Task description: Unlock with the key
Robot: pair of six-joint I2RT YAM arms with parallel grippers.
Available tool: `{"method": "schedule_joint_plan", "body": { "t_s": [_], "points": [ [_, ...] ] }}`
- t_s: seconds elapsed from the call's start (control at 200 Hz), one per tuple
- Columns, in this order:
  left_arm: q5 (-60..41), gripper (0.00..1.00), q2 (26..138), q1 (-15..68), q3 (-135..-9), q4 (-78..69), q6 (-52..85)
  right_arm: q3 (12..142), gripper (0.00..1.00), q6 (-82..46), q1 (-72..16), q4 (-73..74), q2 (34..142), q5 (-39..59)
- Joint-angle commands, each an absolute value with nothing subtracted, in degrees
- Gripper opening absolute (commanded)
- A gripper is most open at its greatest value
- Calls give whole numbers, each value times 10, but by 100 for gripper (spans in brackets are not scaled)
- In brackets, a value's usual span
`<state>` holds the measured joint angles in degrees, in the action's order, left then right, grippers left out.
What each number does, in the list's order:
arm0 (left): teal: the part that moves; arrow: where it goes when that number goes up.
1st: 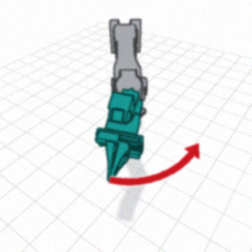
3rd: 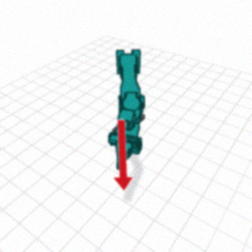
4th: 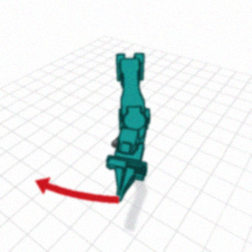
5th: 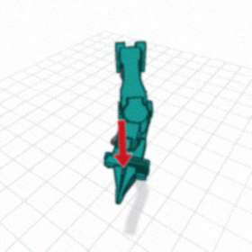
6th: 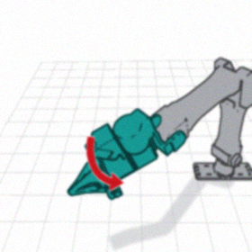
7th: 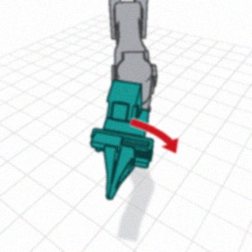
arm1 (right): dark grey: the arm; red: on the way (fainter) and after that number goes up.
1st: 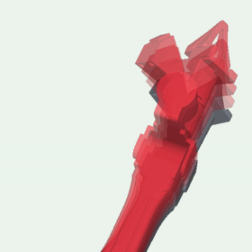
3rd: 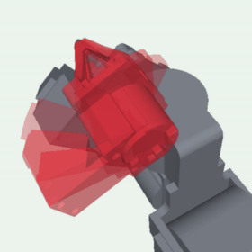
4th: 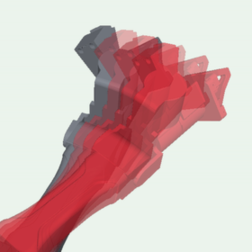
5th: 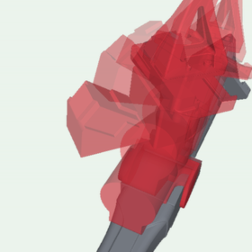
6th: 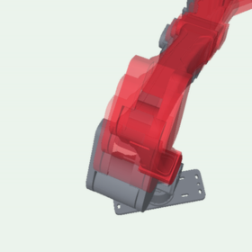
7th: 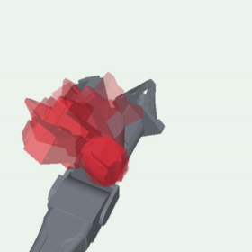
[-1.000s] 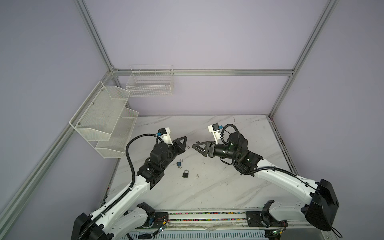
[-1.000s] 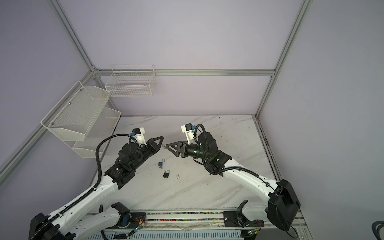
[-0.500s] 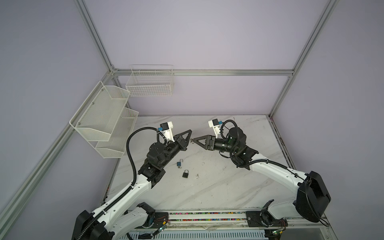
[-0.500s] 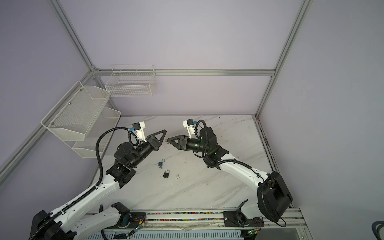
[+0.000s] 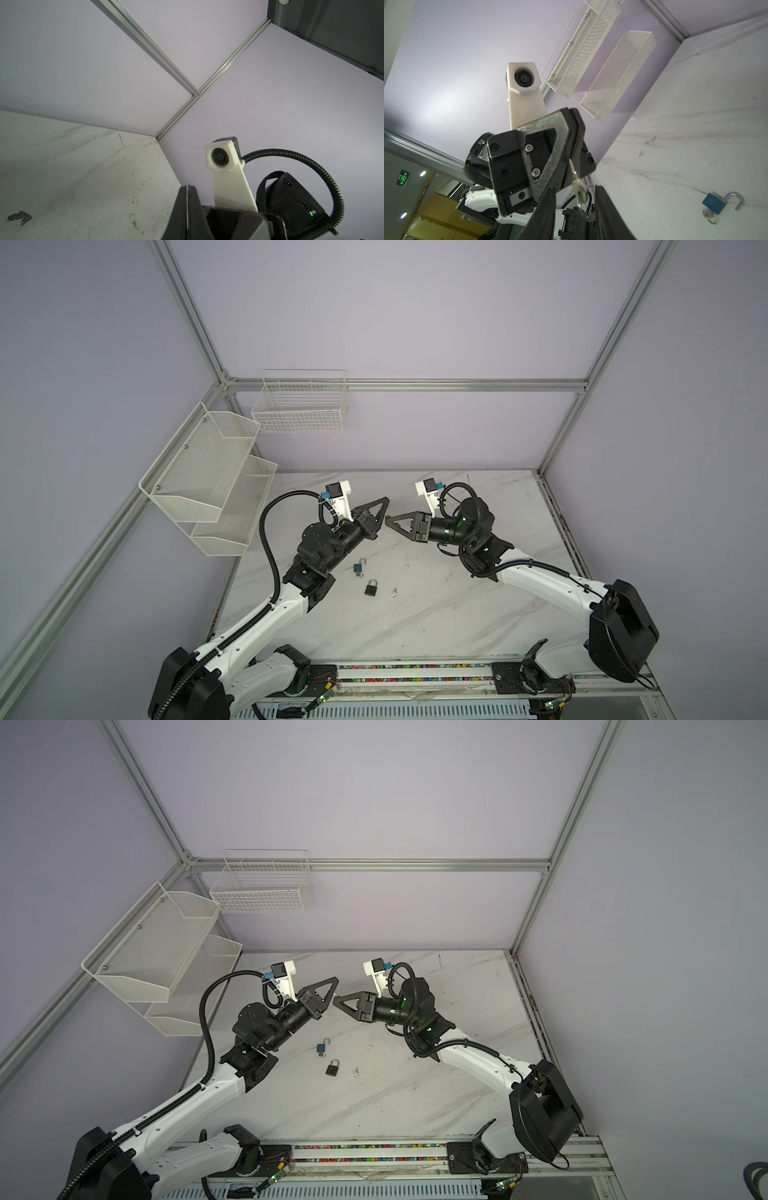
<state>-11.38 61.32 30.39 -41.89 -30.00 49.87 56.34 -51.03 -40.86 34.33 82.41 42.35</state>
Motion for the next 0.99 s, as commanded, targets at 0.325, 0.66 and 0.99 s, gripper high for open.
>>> {"method": "schedule_joint_plan", "body": {
  "t_s": [0.325, 0.66, 0.99],
  "points": [
    [-135, 0, 616, 301, -435, -359, 510, 548, 19, -547, -400, 419, 836, 440],
    [-146, 0, 621, 300, -433, -380, 515, 546, 16, -557, -397, 434, 839, 442],
    [-148, 0, 624, 301, -438, -376, 514, 544, 8, -556, -395, 435, 834, 443]
  ]
}}
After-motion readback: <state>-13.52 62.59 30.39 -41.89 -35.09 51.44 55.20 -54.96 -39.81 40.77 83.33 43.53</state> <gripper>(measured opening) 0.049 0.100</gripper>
